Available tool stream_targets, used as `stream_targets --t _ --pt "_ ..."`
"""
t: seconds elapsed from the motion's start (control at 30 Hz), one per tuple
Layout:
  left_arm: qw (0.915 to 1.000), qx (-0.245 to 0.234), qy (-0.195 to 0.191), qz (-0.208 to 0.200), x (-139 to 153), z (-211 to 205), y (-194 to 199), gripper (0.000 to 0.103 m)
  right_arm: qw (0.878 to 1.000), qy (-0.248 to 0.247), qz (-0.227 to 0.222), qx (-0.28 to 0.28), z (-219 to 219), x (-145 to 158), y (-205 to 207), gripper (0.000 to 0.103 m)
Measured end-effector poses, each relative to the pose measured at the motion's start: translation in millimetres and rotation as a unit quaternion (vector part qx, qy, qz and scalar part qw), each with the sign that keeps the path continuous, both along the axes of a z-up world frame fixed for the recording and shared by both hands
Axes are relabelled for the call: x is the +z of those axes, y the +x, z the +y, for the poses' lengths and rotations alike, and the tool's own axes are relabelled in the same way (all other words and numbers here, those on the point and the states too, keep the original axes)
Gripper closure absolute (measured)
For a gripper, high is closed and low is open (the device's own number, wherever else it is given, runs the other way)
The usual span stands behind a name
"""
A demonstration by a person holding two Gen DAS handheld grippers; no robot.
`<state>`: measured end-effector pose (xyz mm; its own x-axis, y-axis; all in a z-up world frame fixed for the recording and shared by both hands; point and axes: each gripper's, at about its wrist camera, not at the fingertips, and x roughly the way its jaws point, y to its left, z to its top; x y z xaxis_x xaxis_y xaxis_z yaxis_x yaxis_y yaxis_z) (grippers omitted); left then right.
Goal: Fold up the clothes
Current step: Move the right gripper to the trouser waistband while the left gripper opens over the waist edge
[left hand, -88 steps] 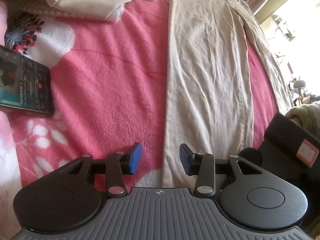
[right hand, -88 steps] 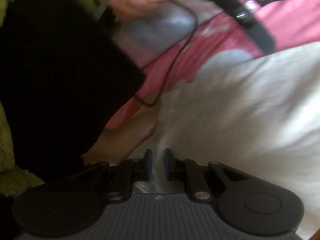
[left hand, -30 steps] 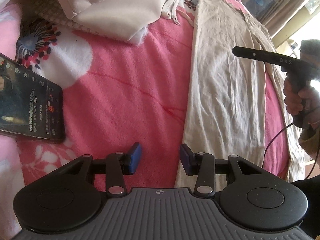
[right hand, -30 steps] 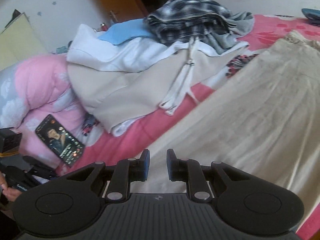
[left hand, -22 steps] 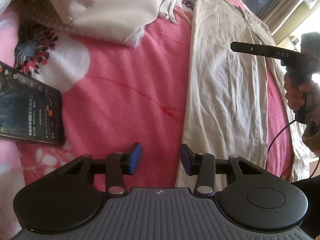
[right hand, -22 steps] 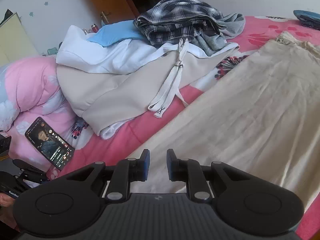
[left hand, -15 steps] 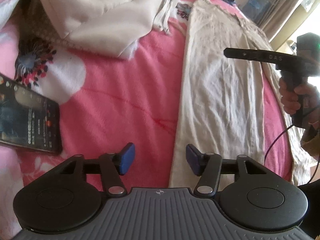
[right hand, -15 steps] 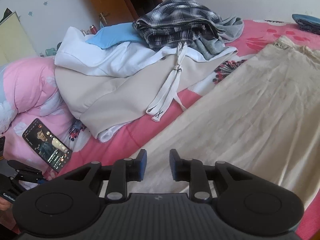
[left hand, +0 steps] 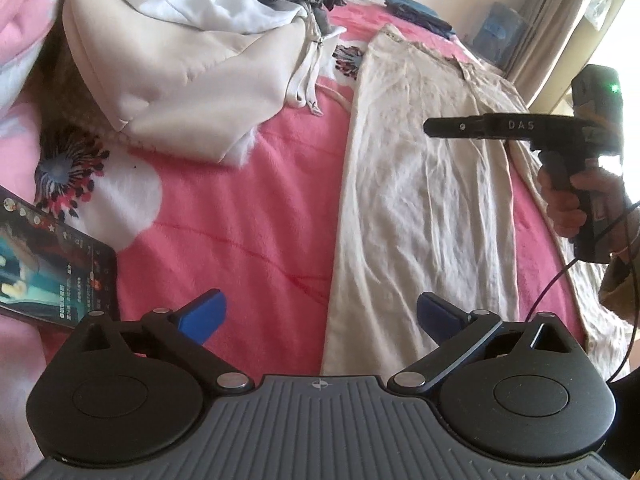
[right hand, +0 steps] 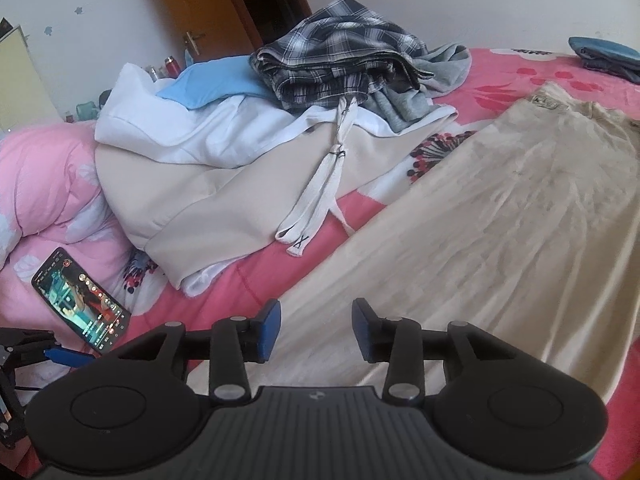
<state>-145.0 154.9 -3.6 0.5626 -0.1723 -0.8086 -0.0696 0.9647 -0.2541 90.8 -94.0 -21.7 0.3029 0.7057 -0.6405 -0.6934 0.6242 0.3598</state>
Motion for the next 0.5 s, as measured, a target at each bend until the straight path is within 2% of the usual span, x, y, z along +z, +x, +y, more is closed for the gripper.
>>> stream_targets --t 0.23,0.5 --pt "0.9998 -0.007 0.003 -0.016 2 -4 -3 0.0 1.0 0.006 -0.003 -0.019 -5 6 5 0.058" --pt "0.9997 -0.01 -0.017 -0.014 -2 -3 2 0.0 0.999 0.027 -0.014 -0.039 -14 17 11 0.057"
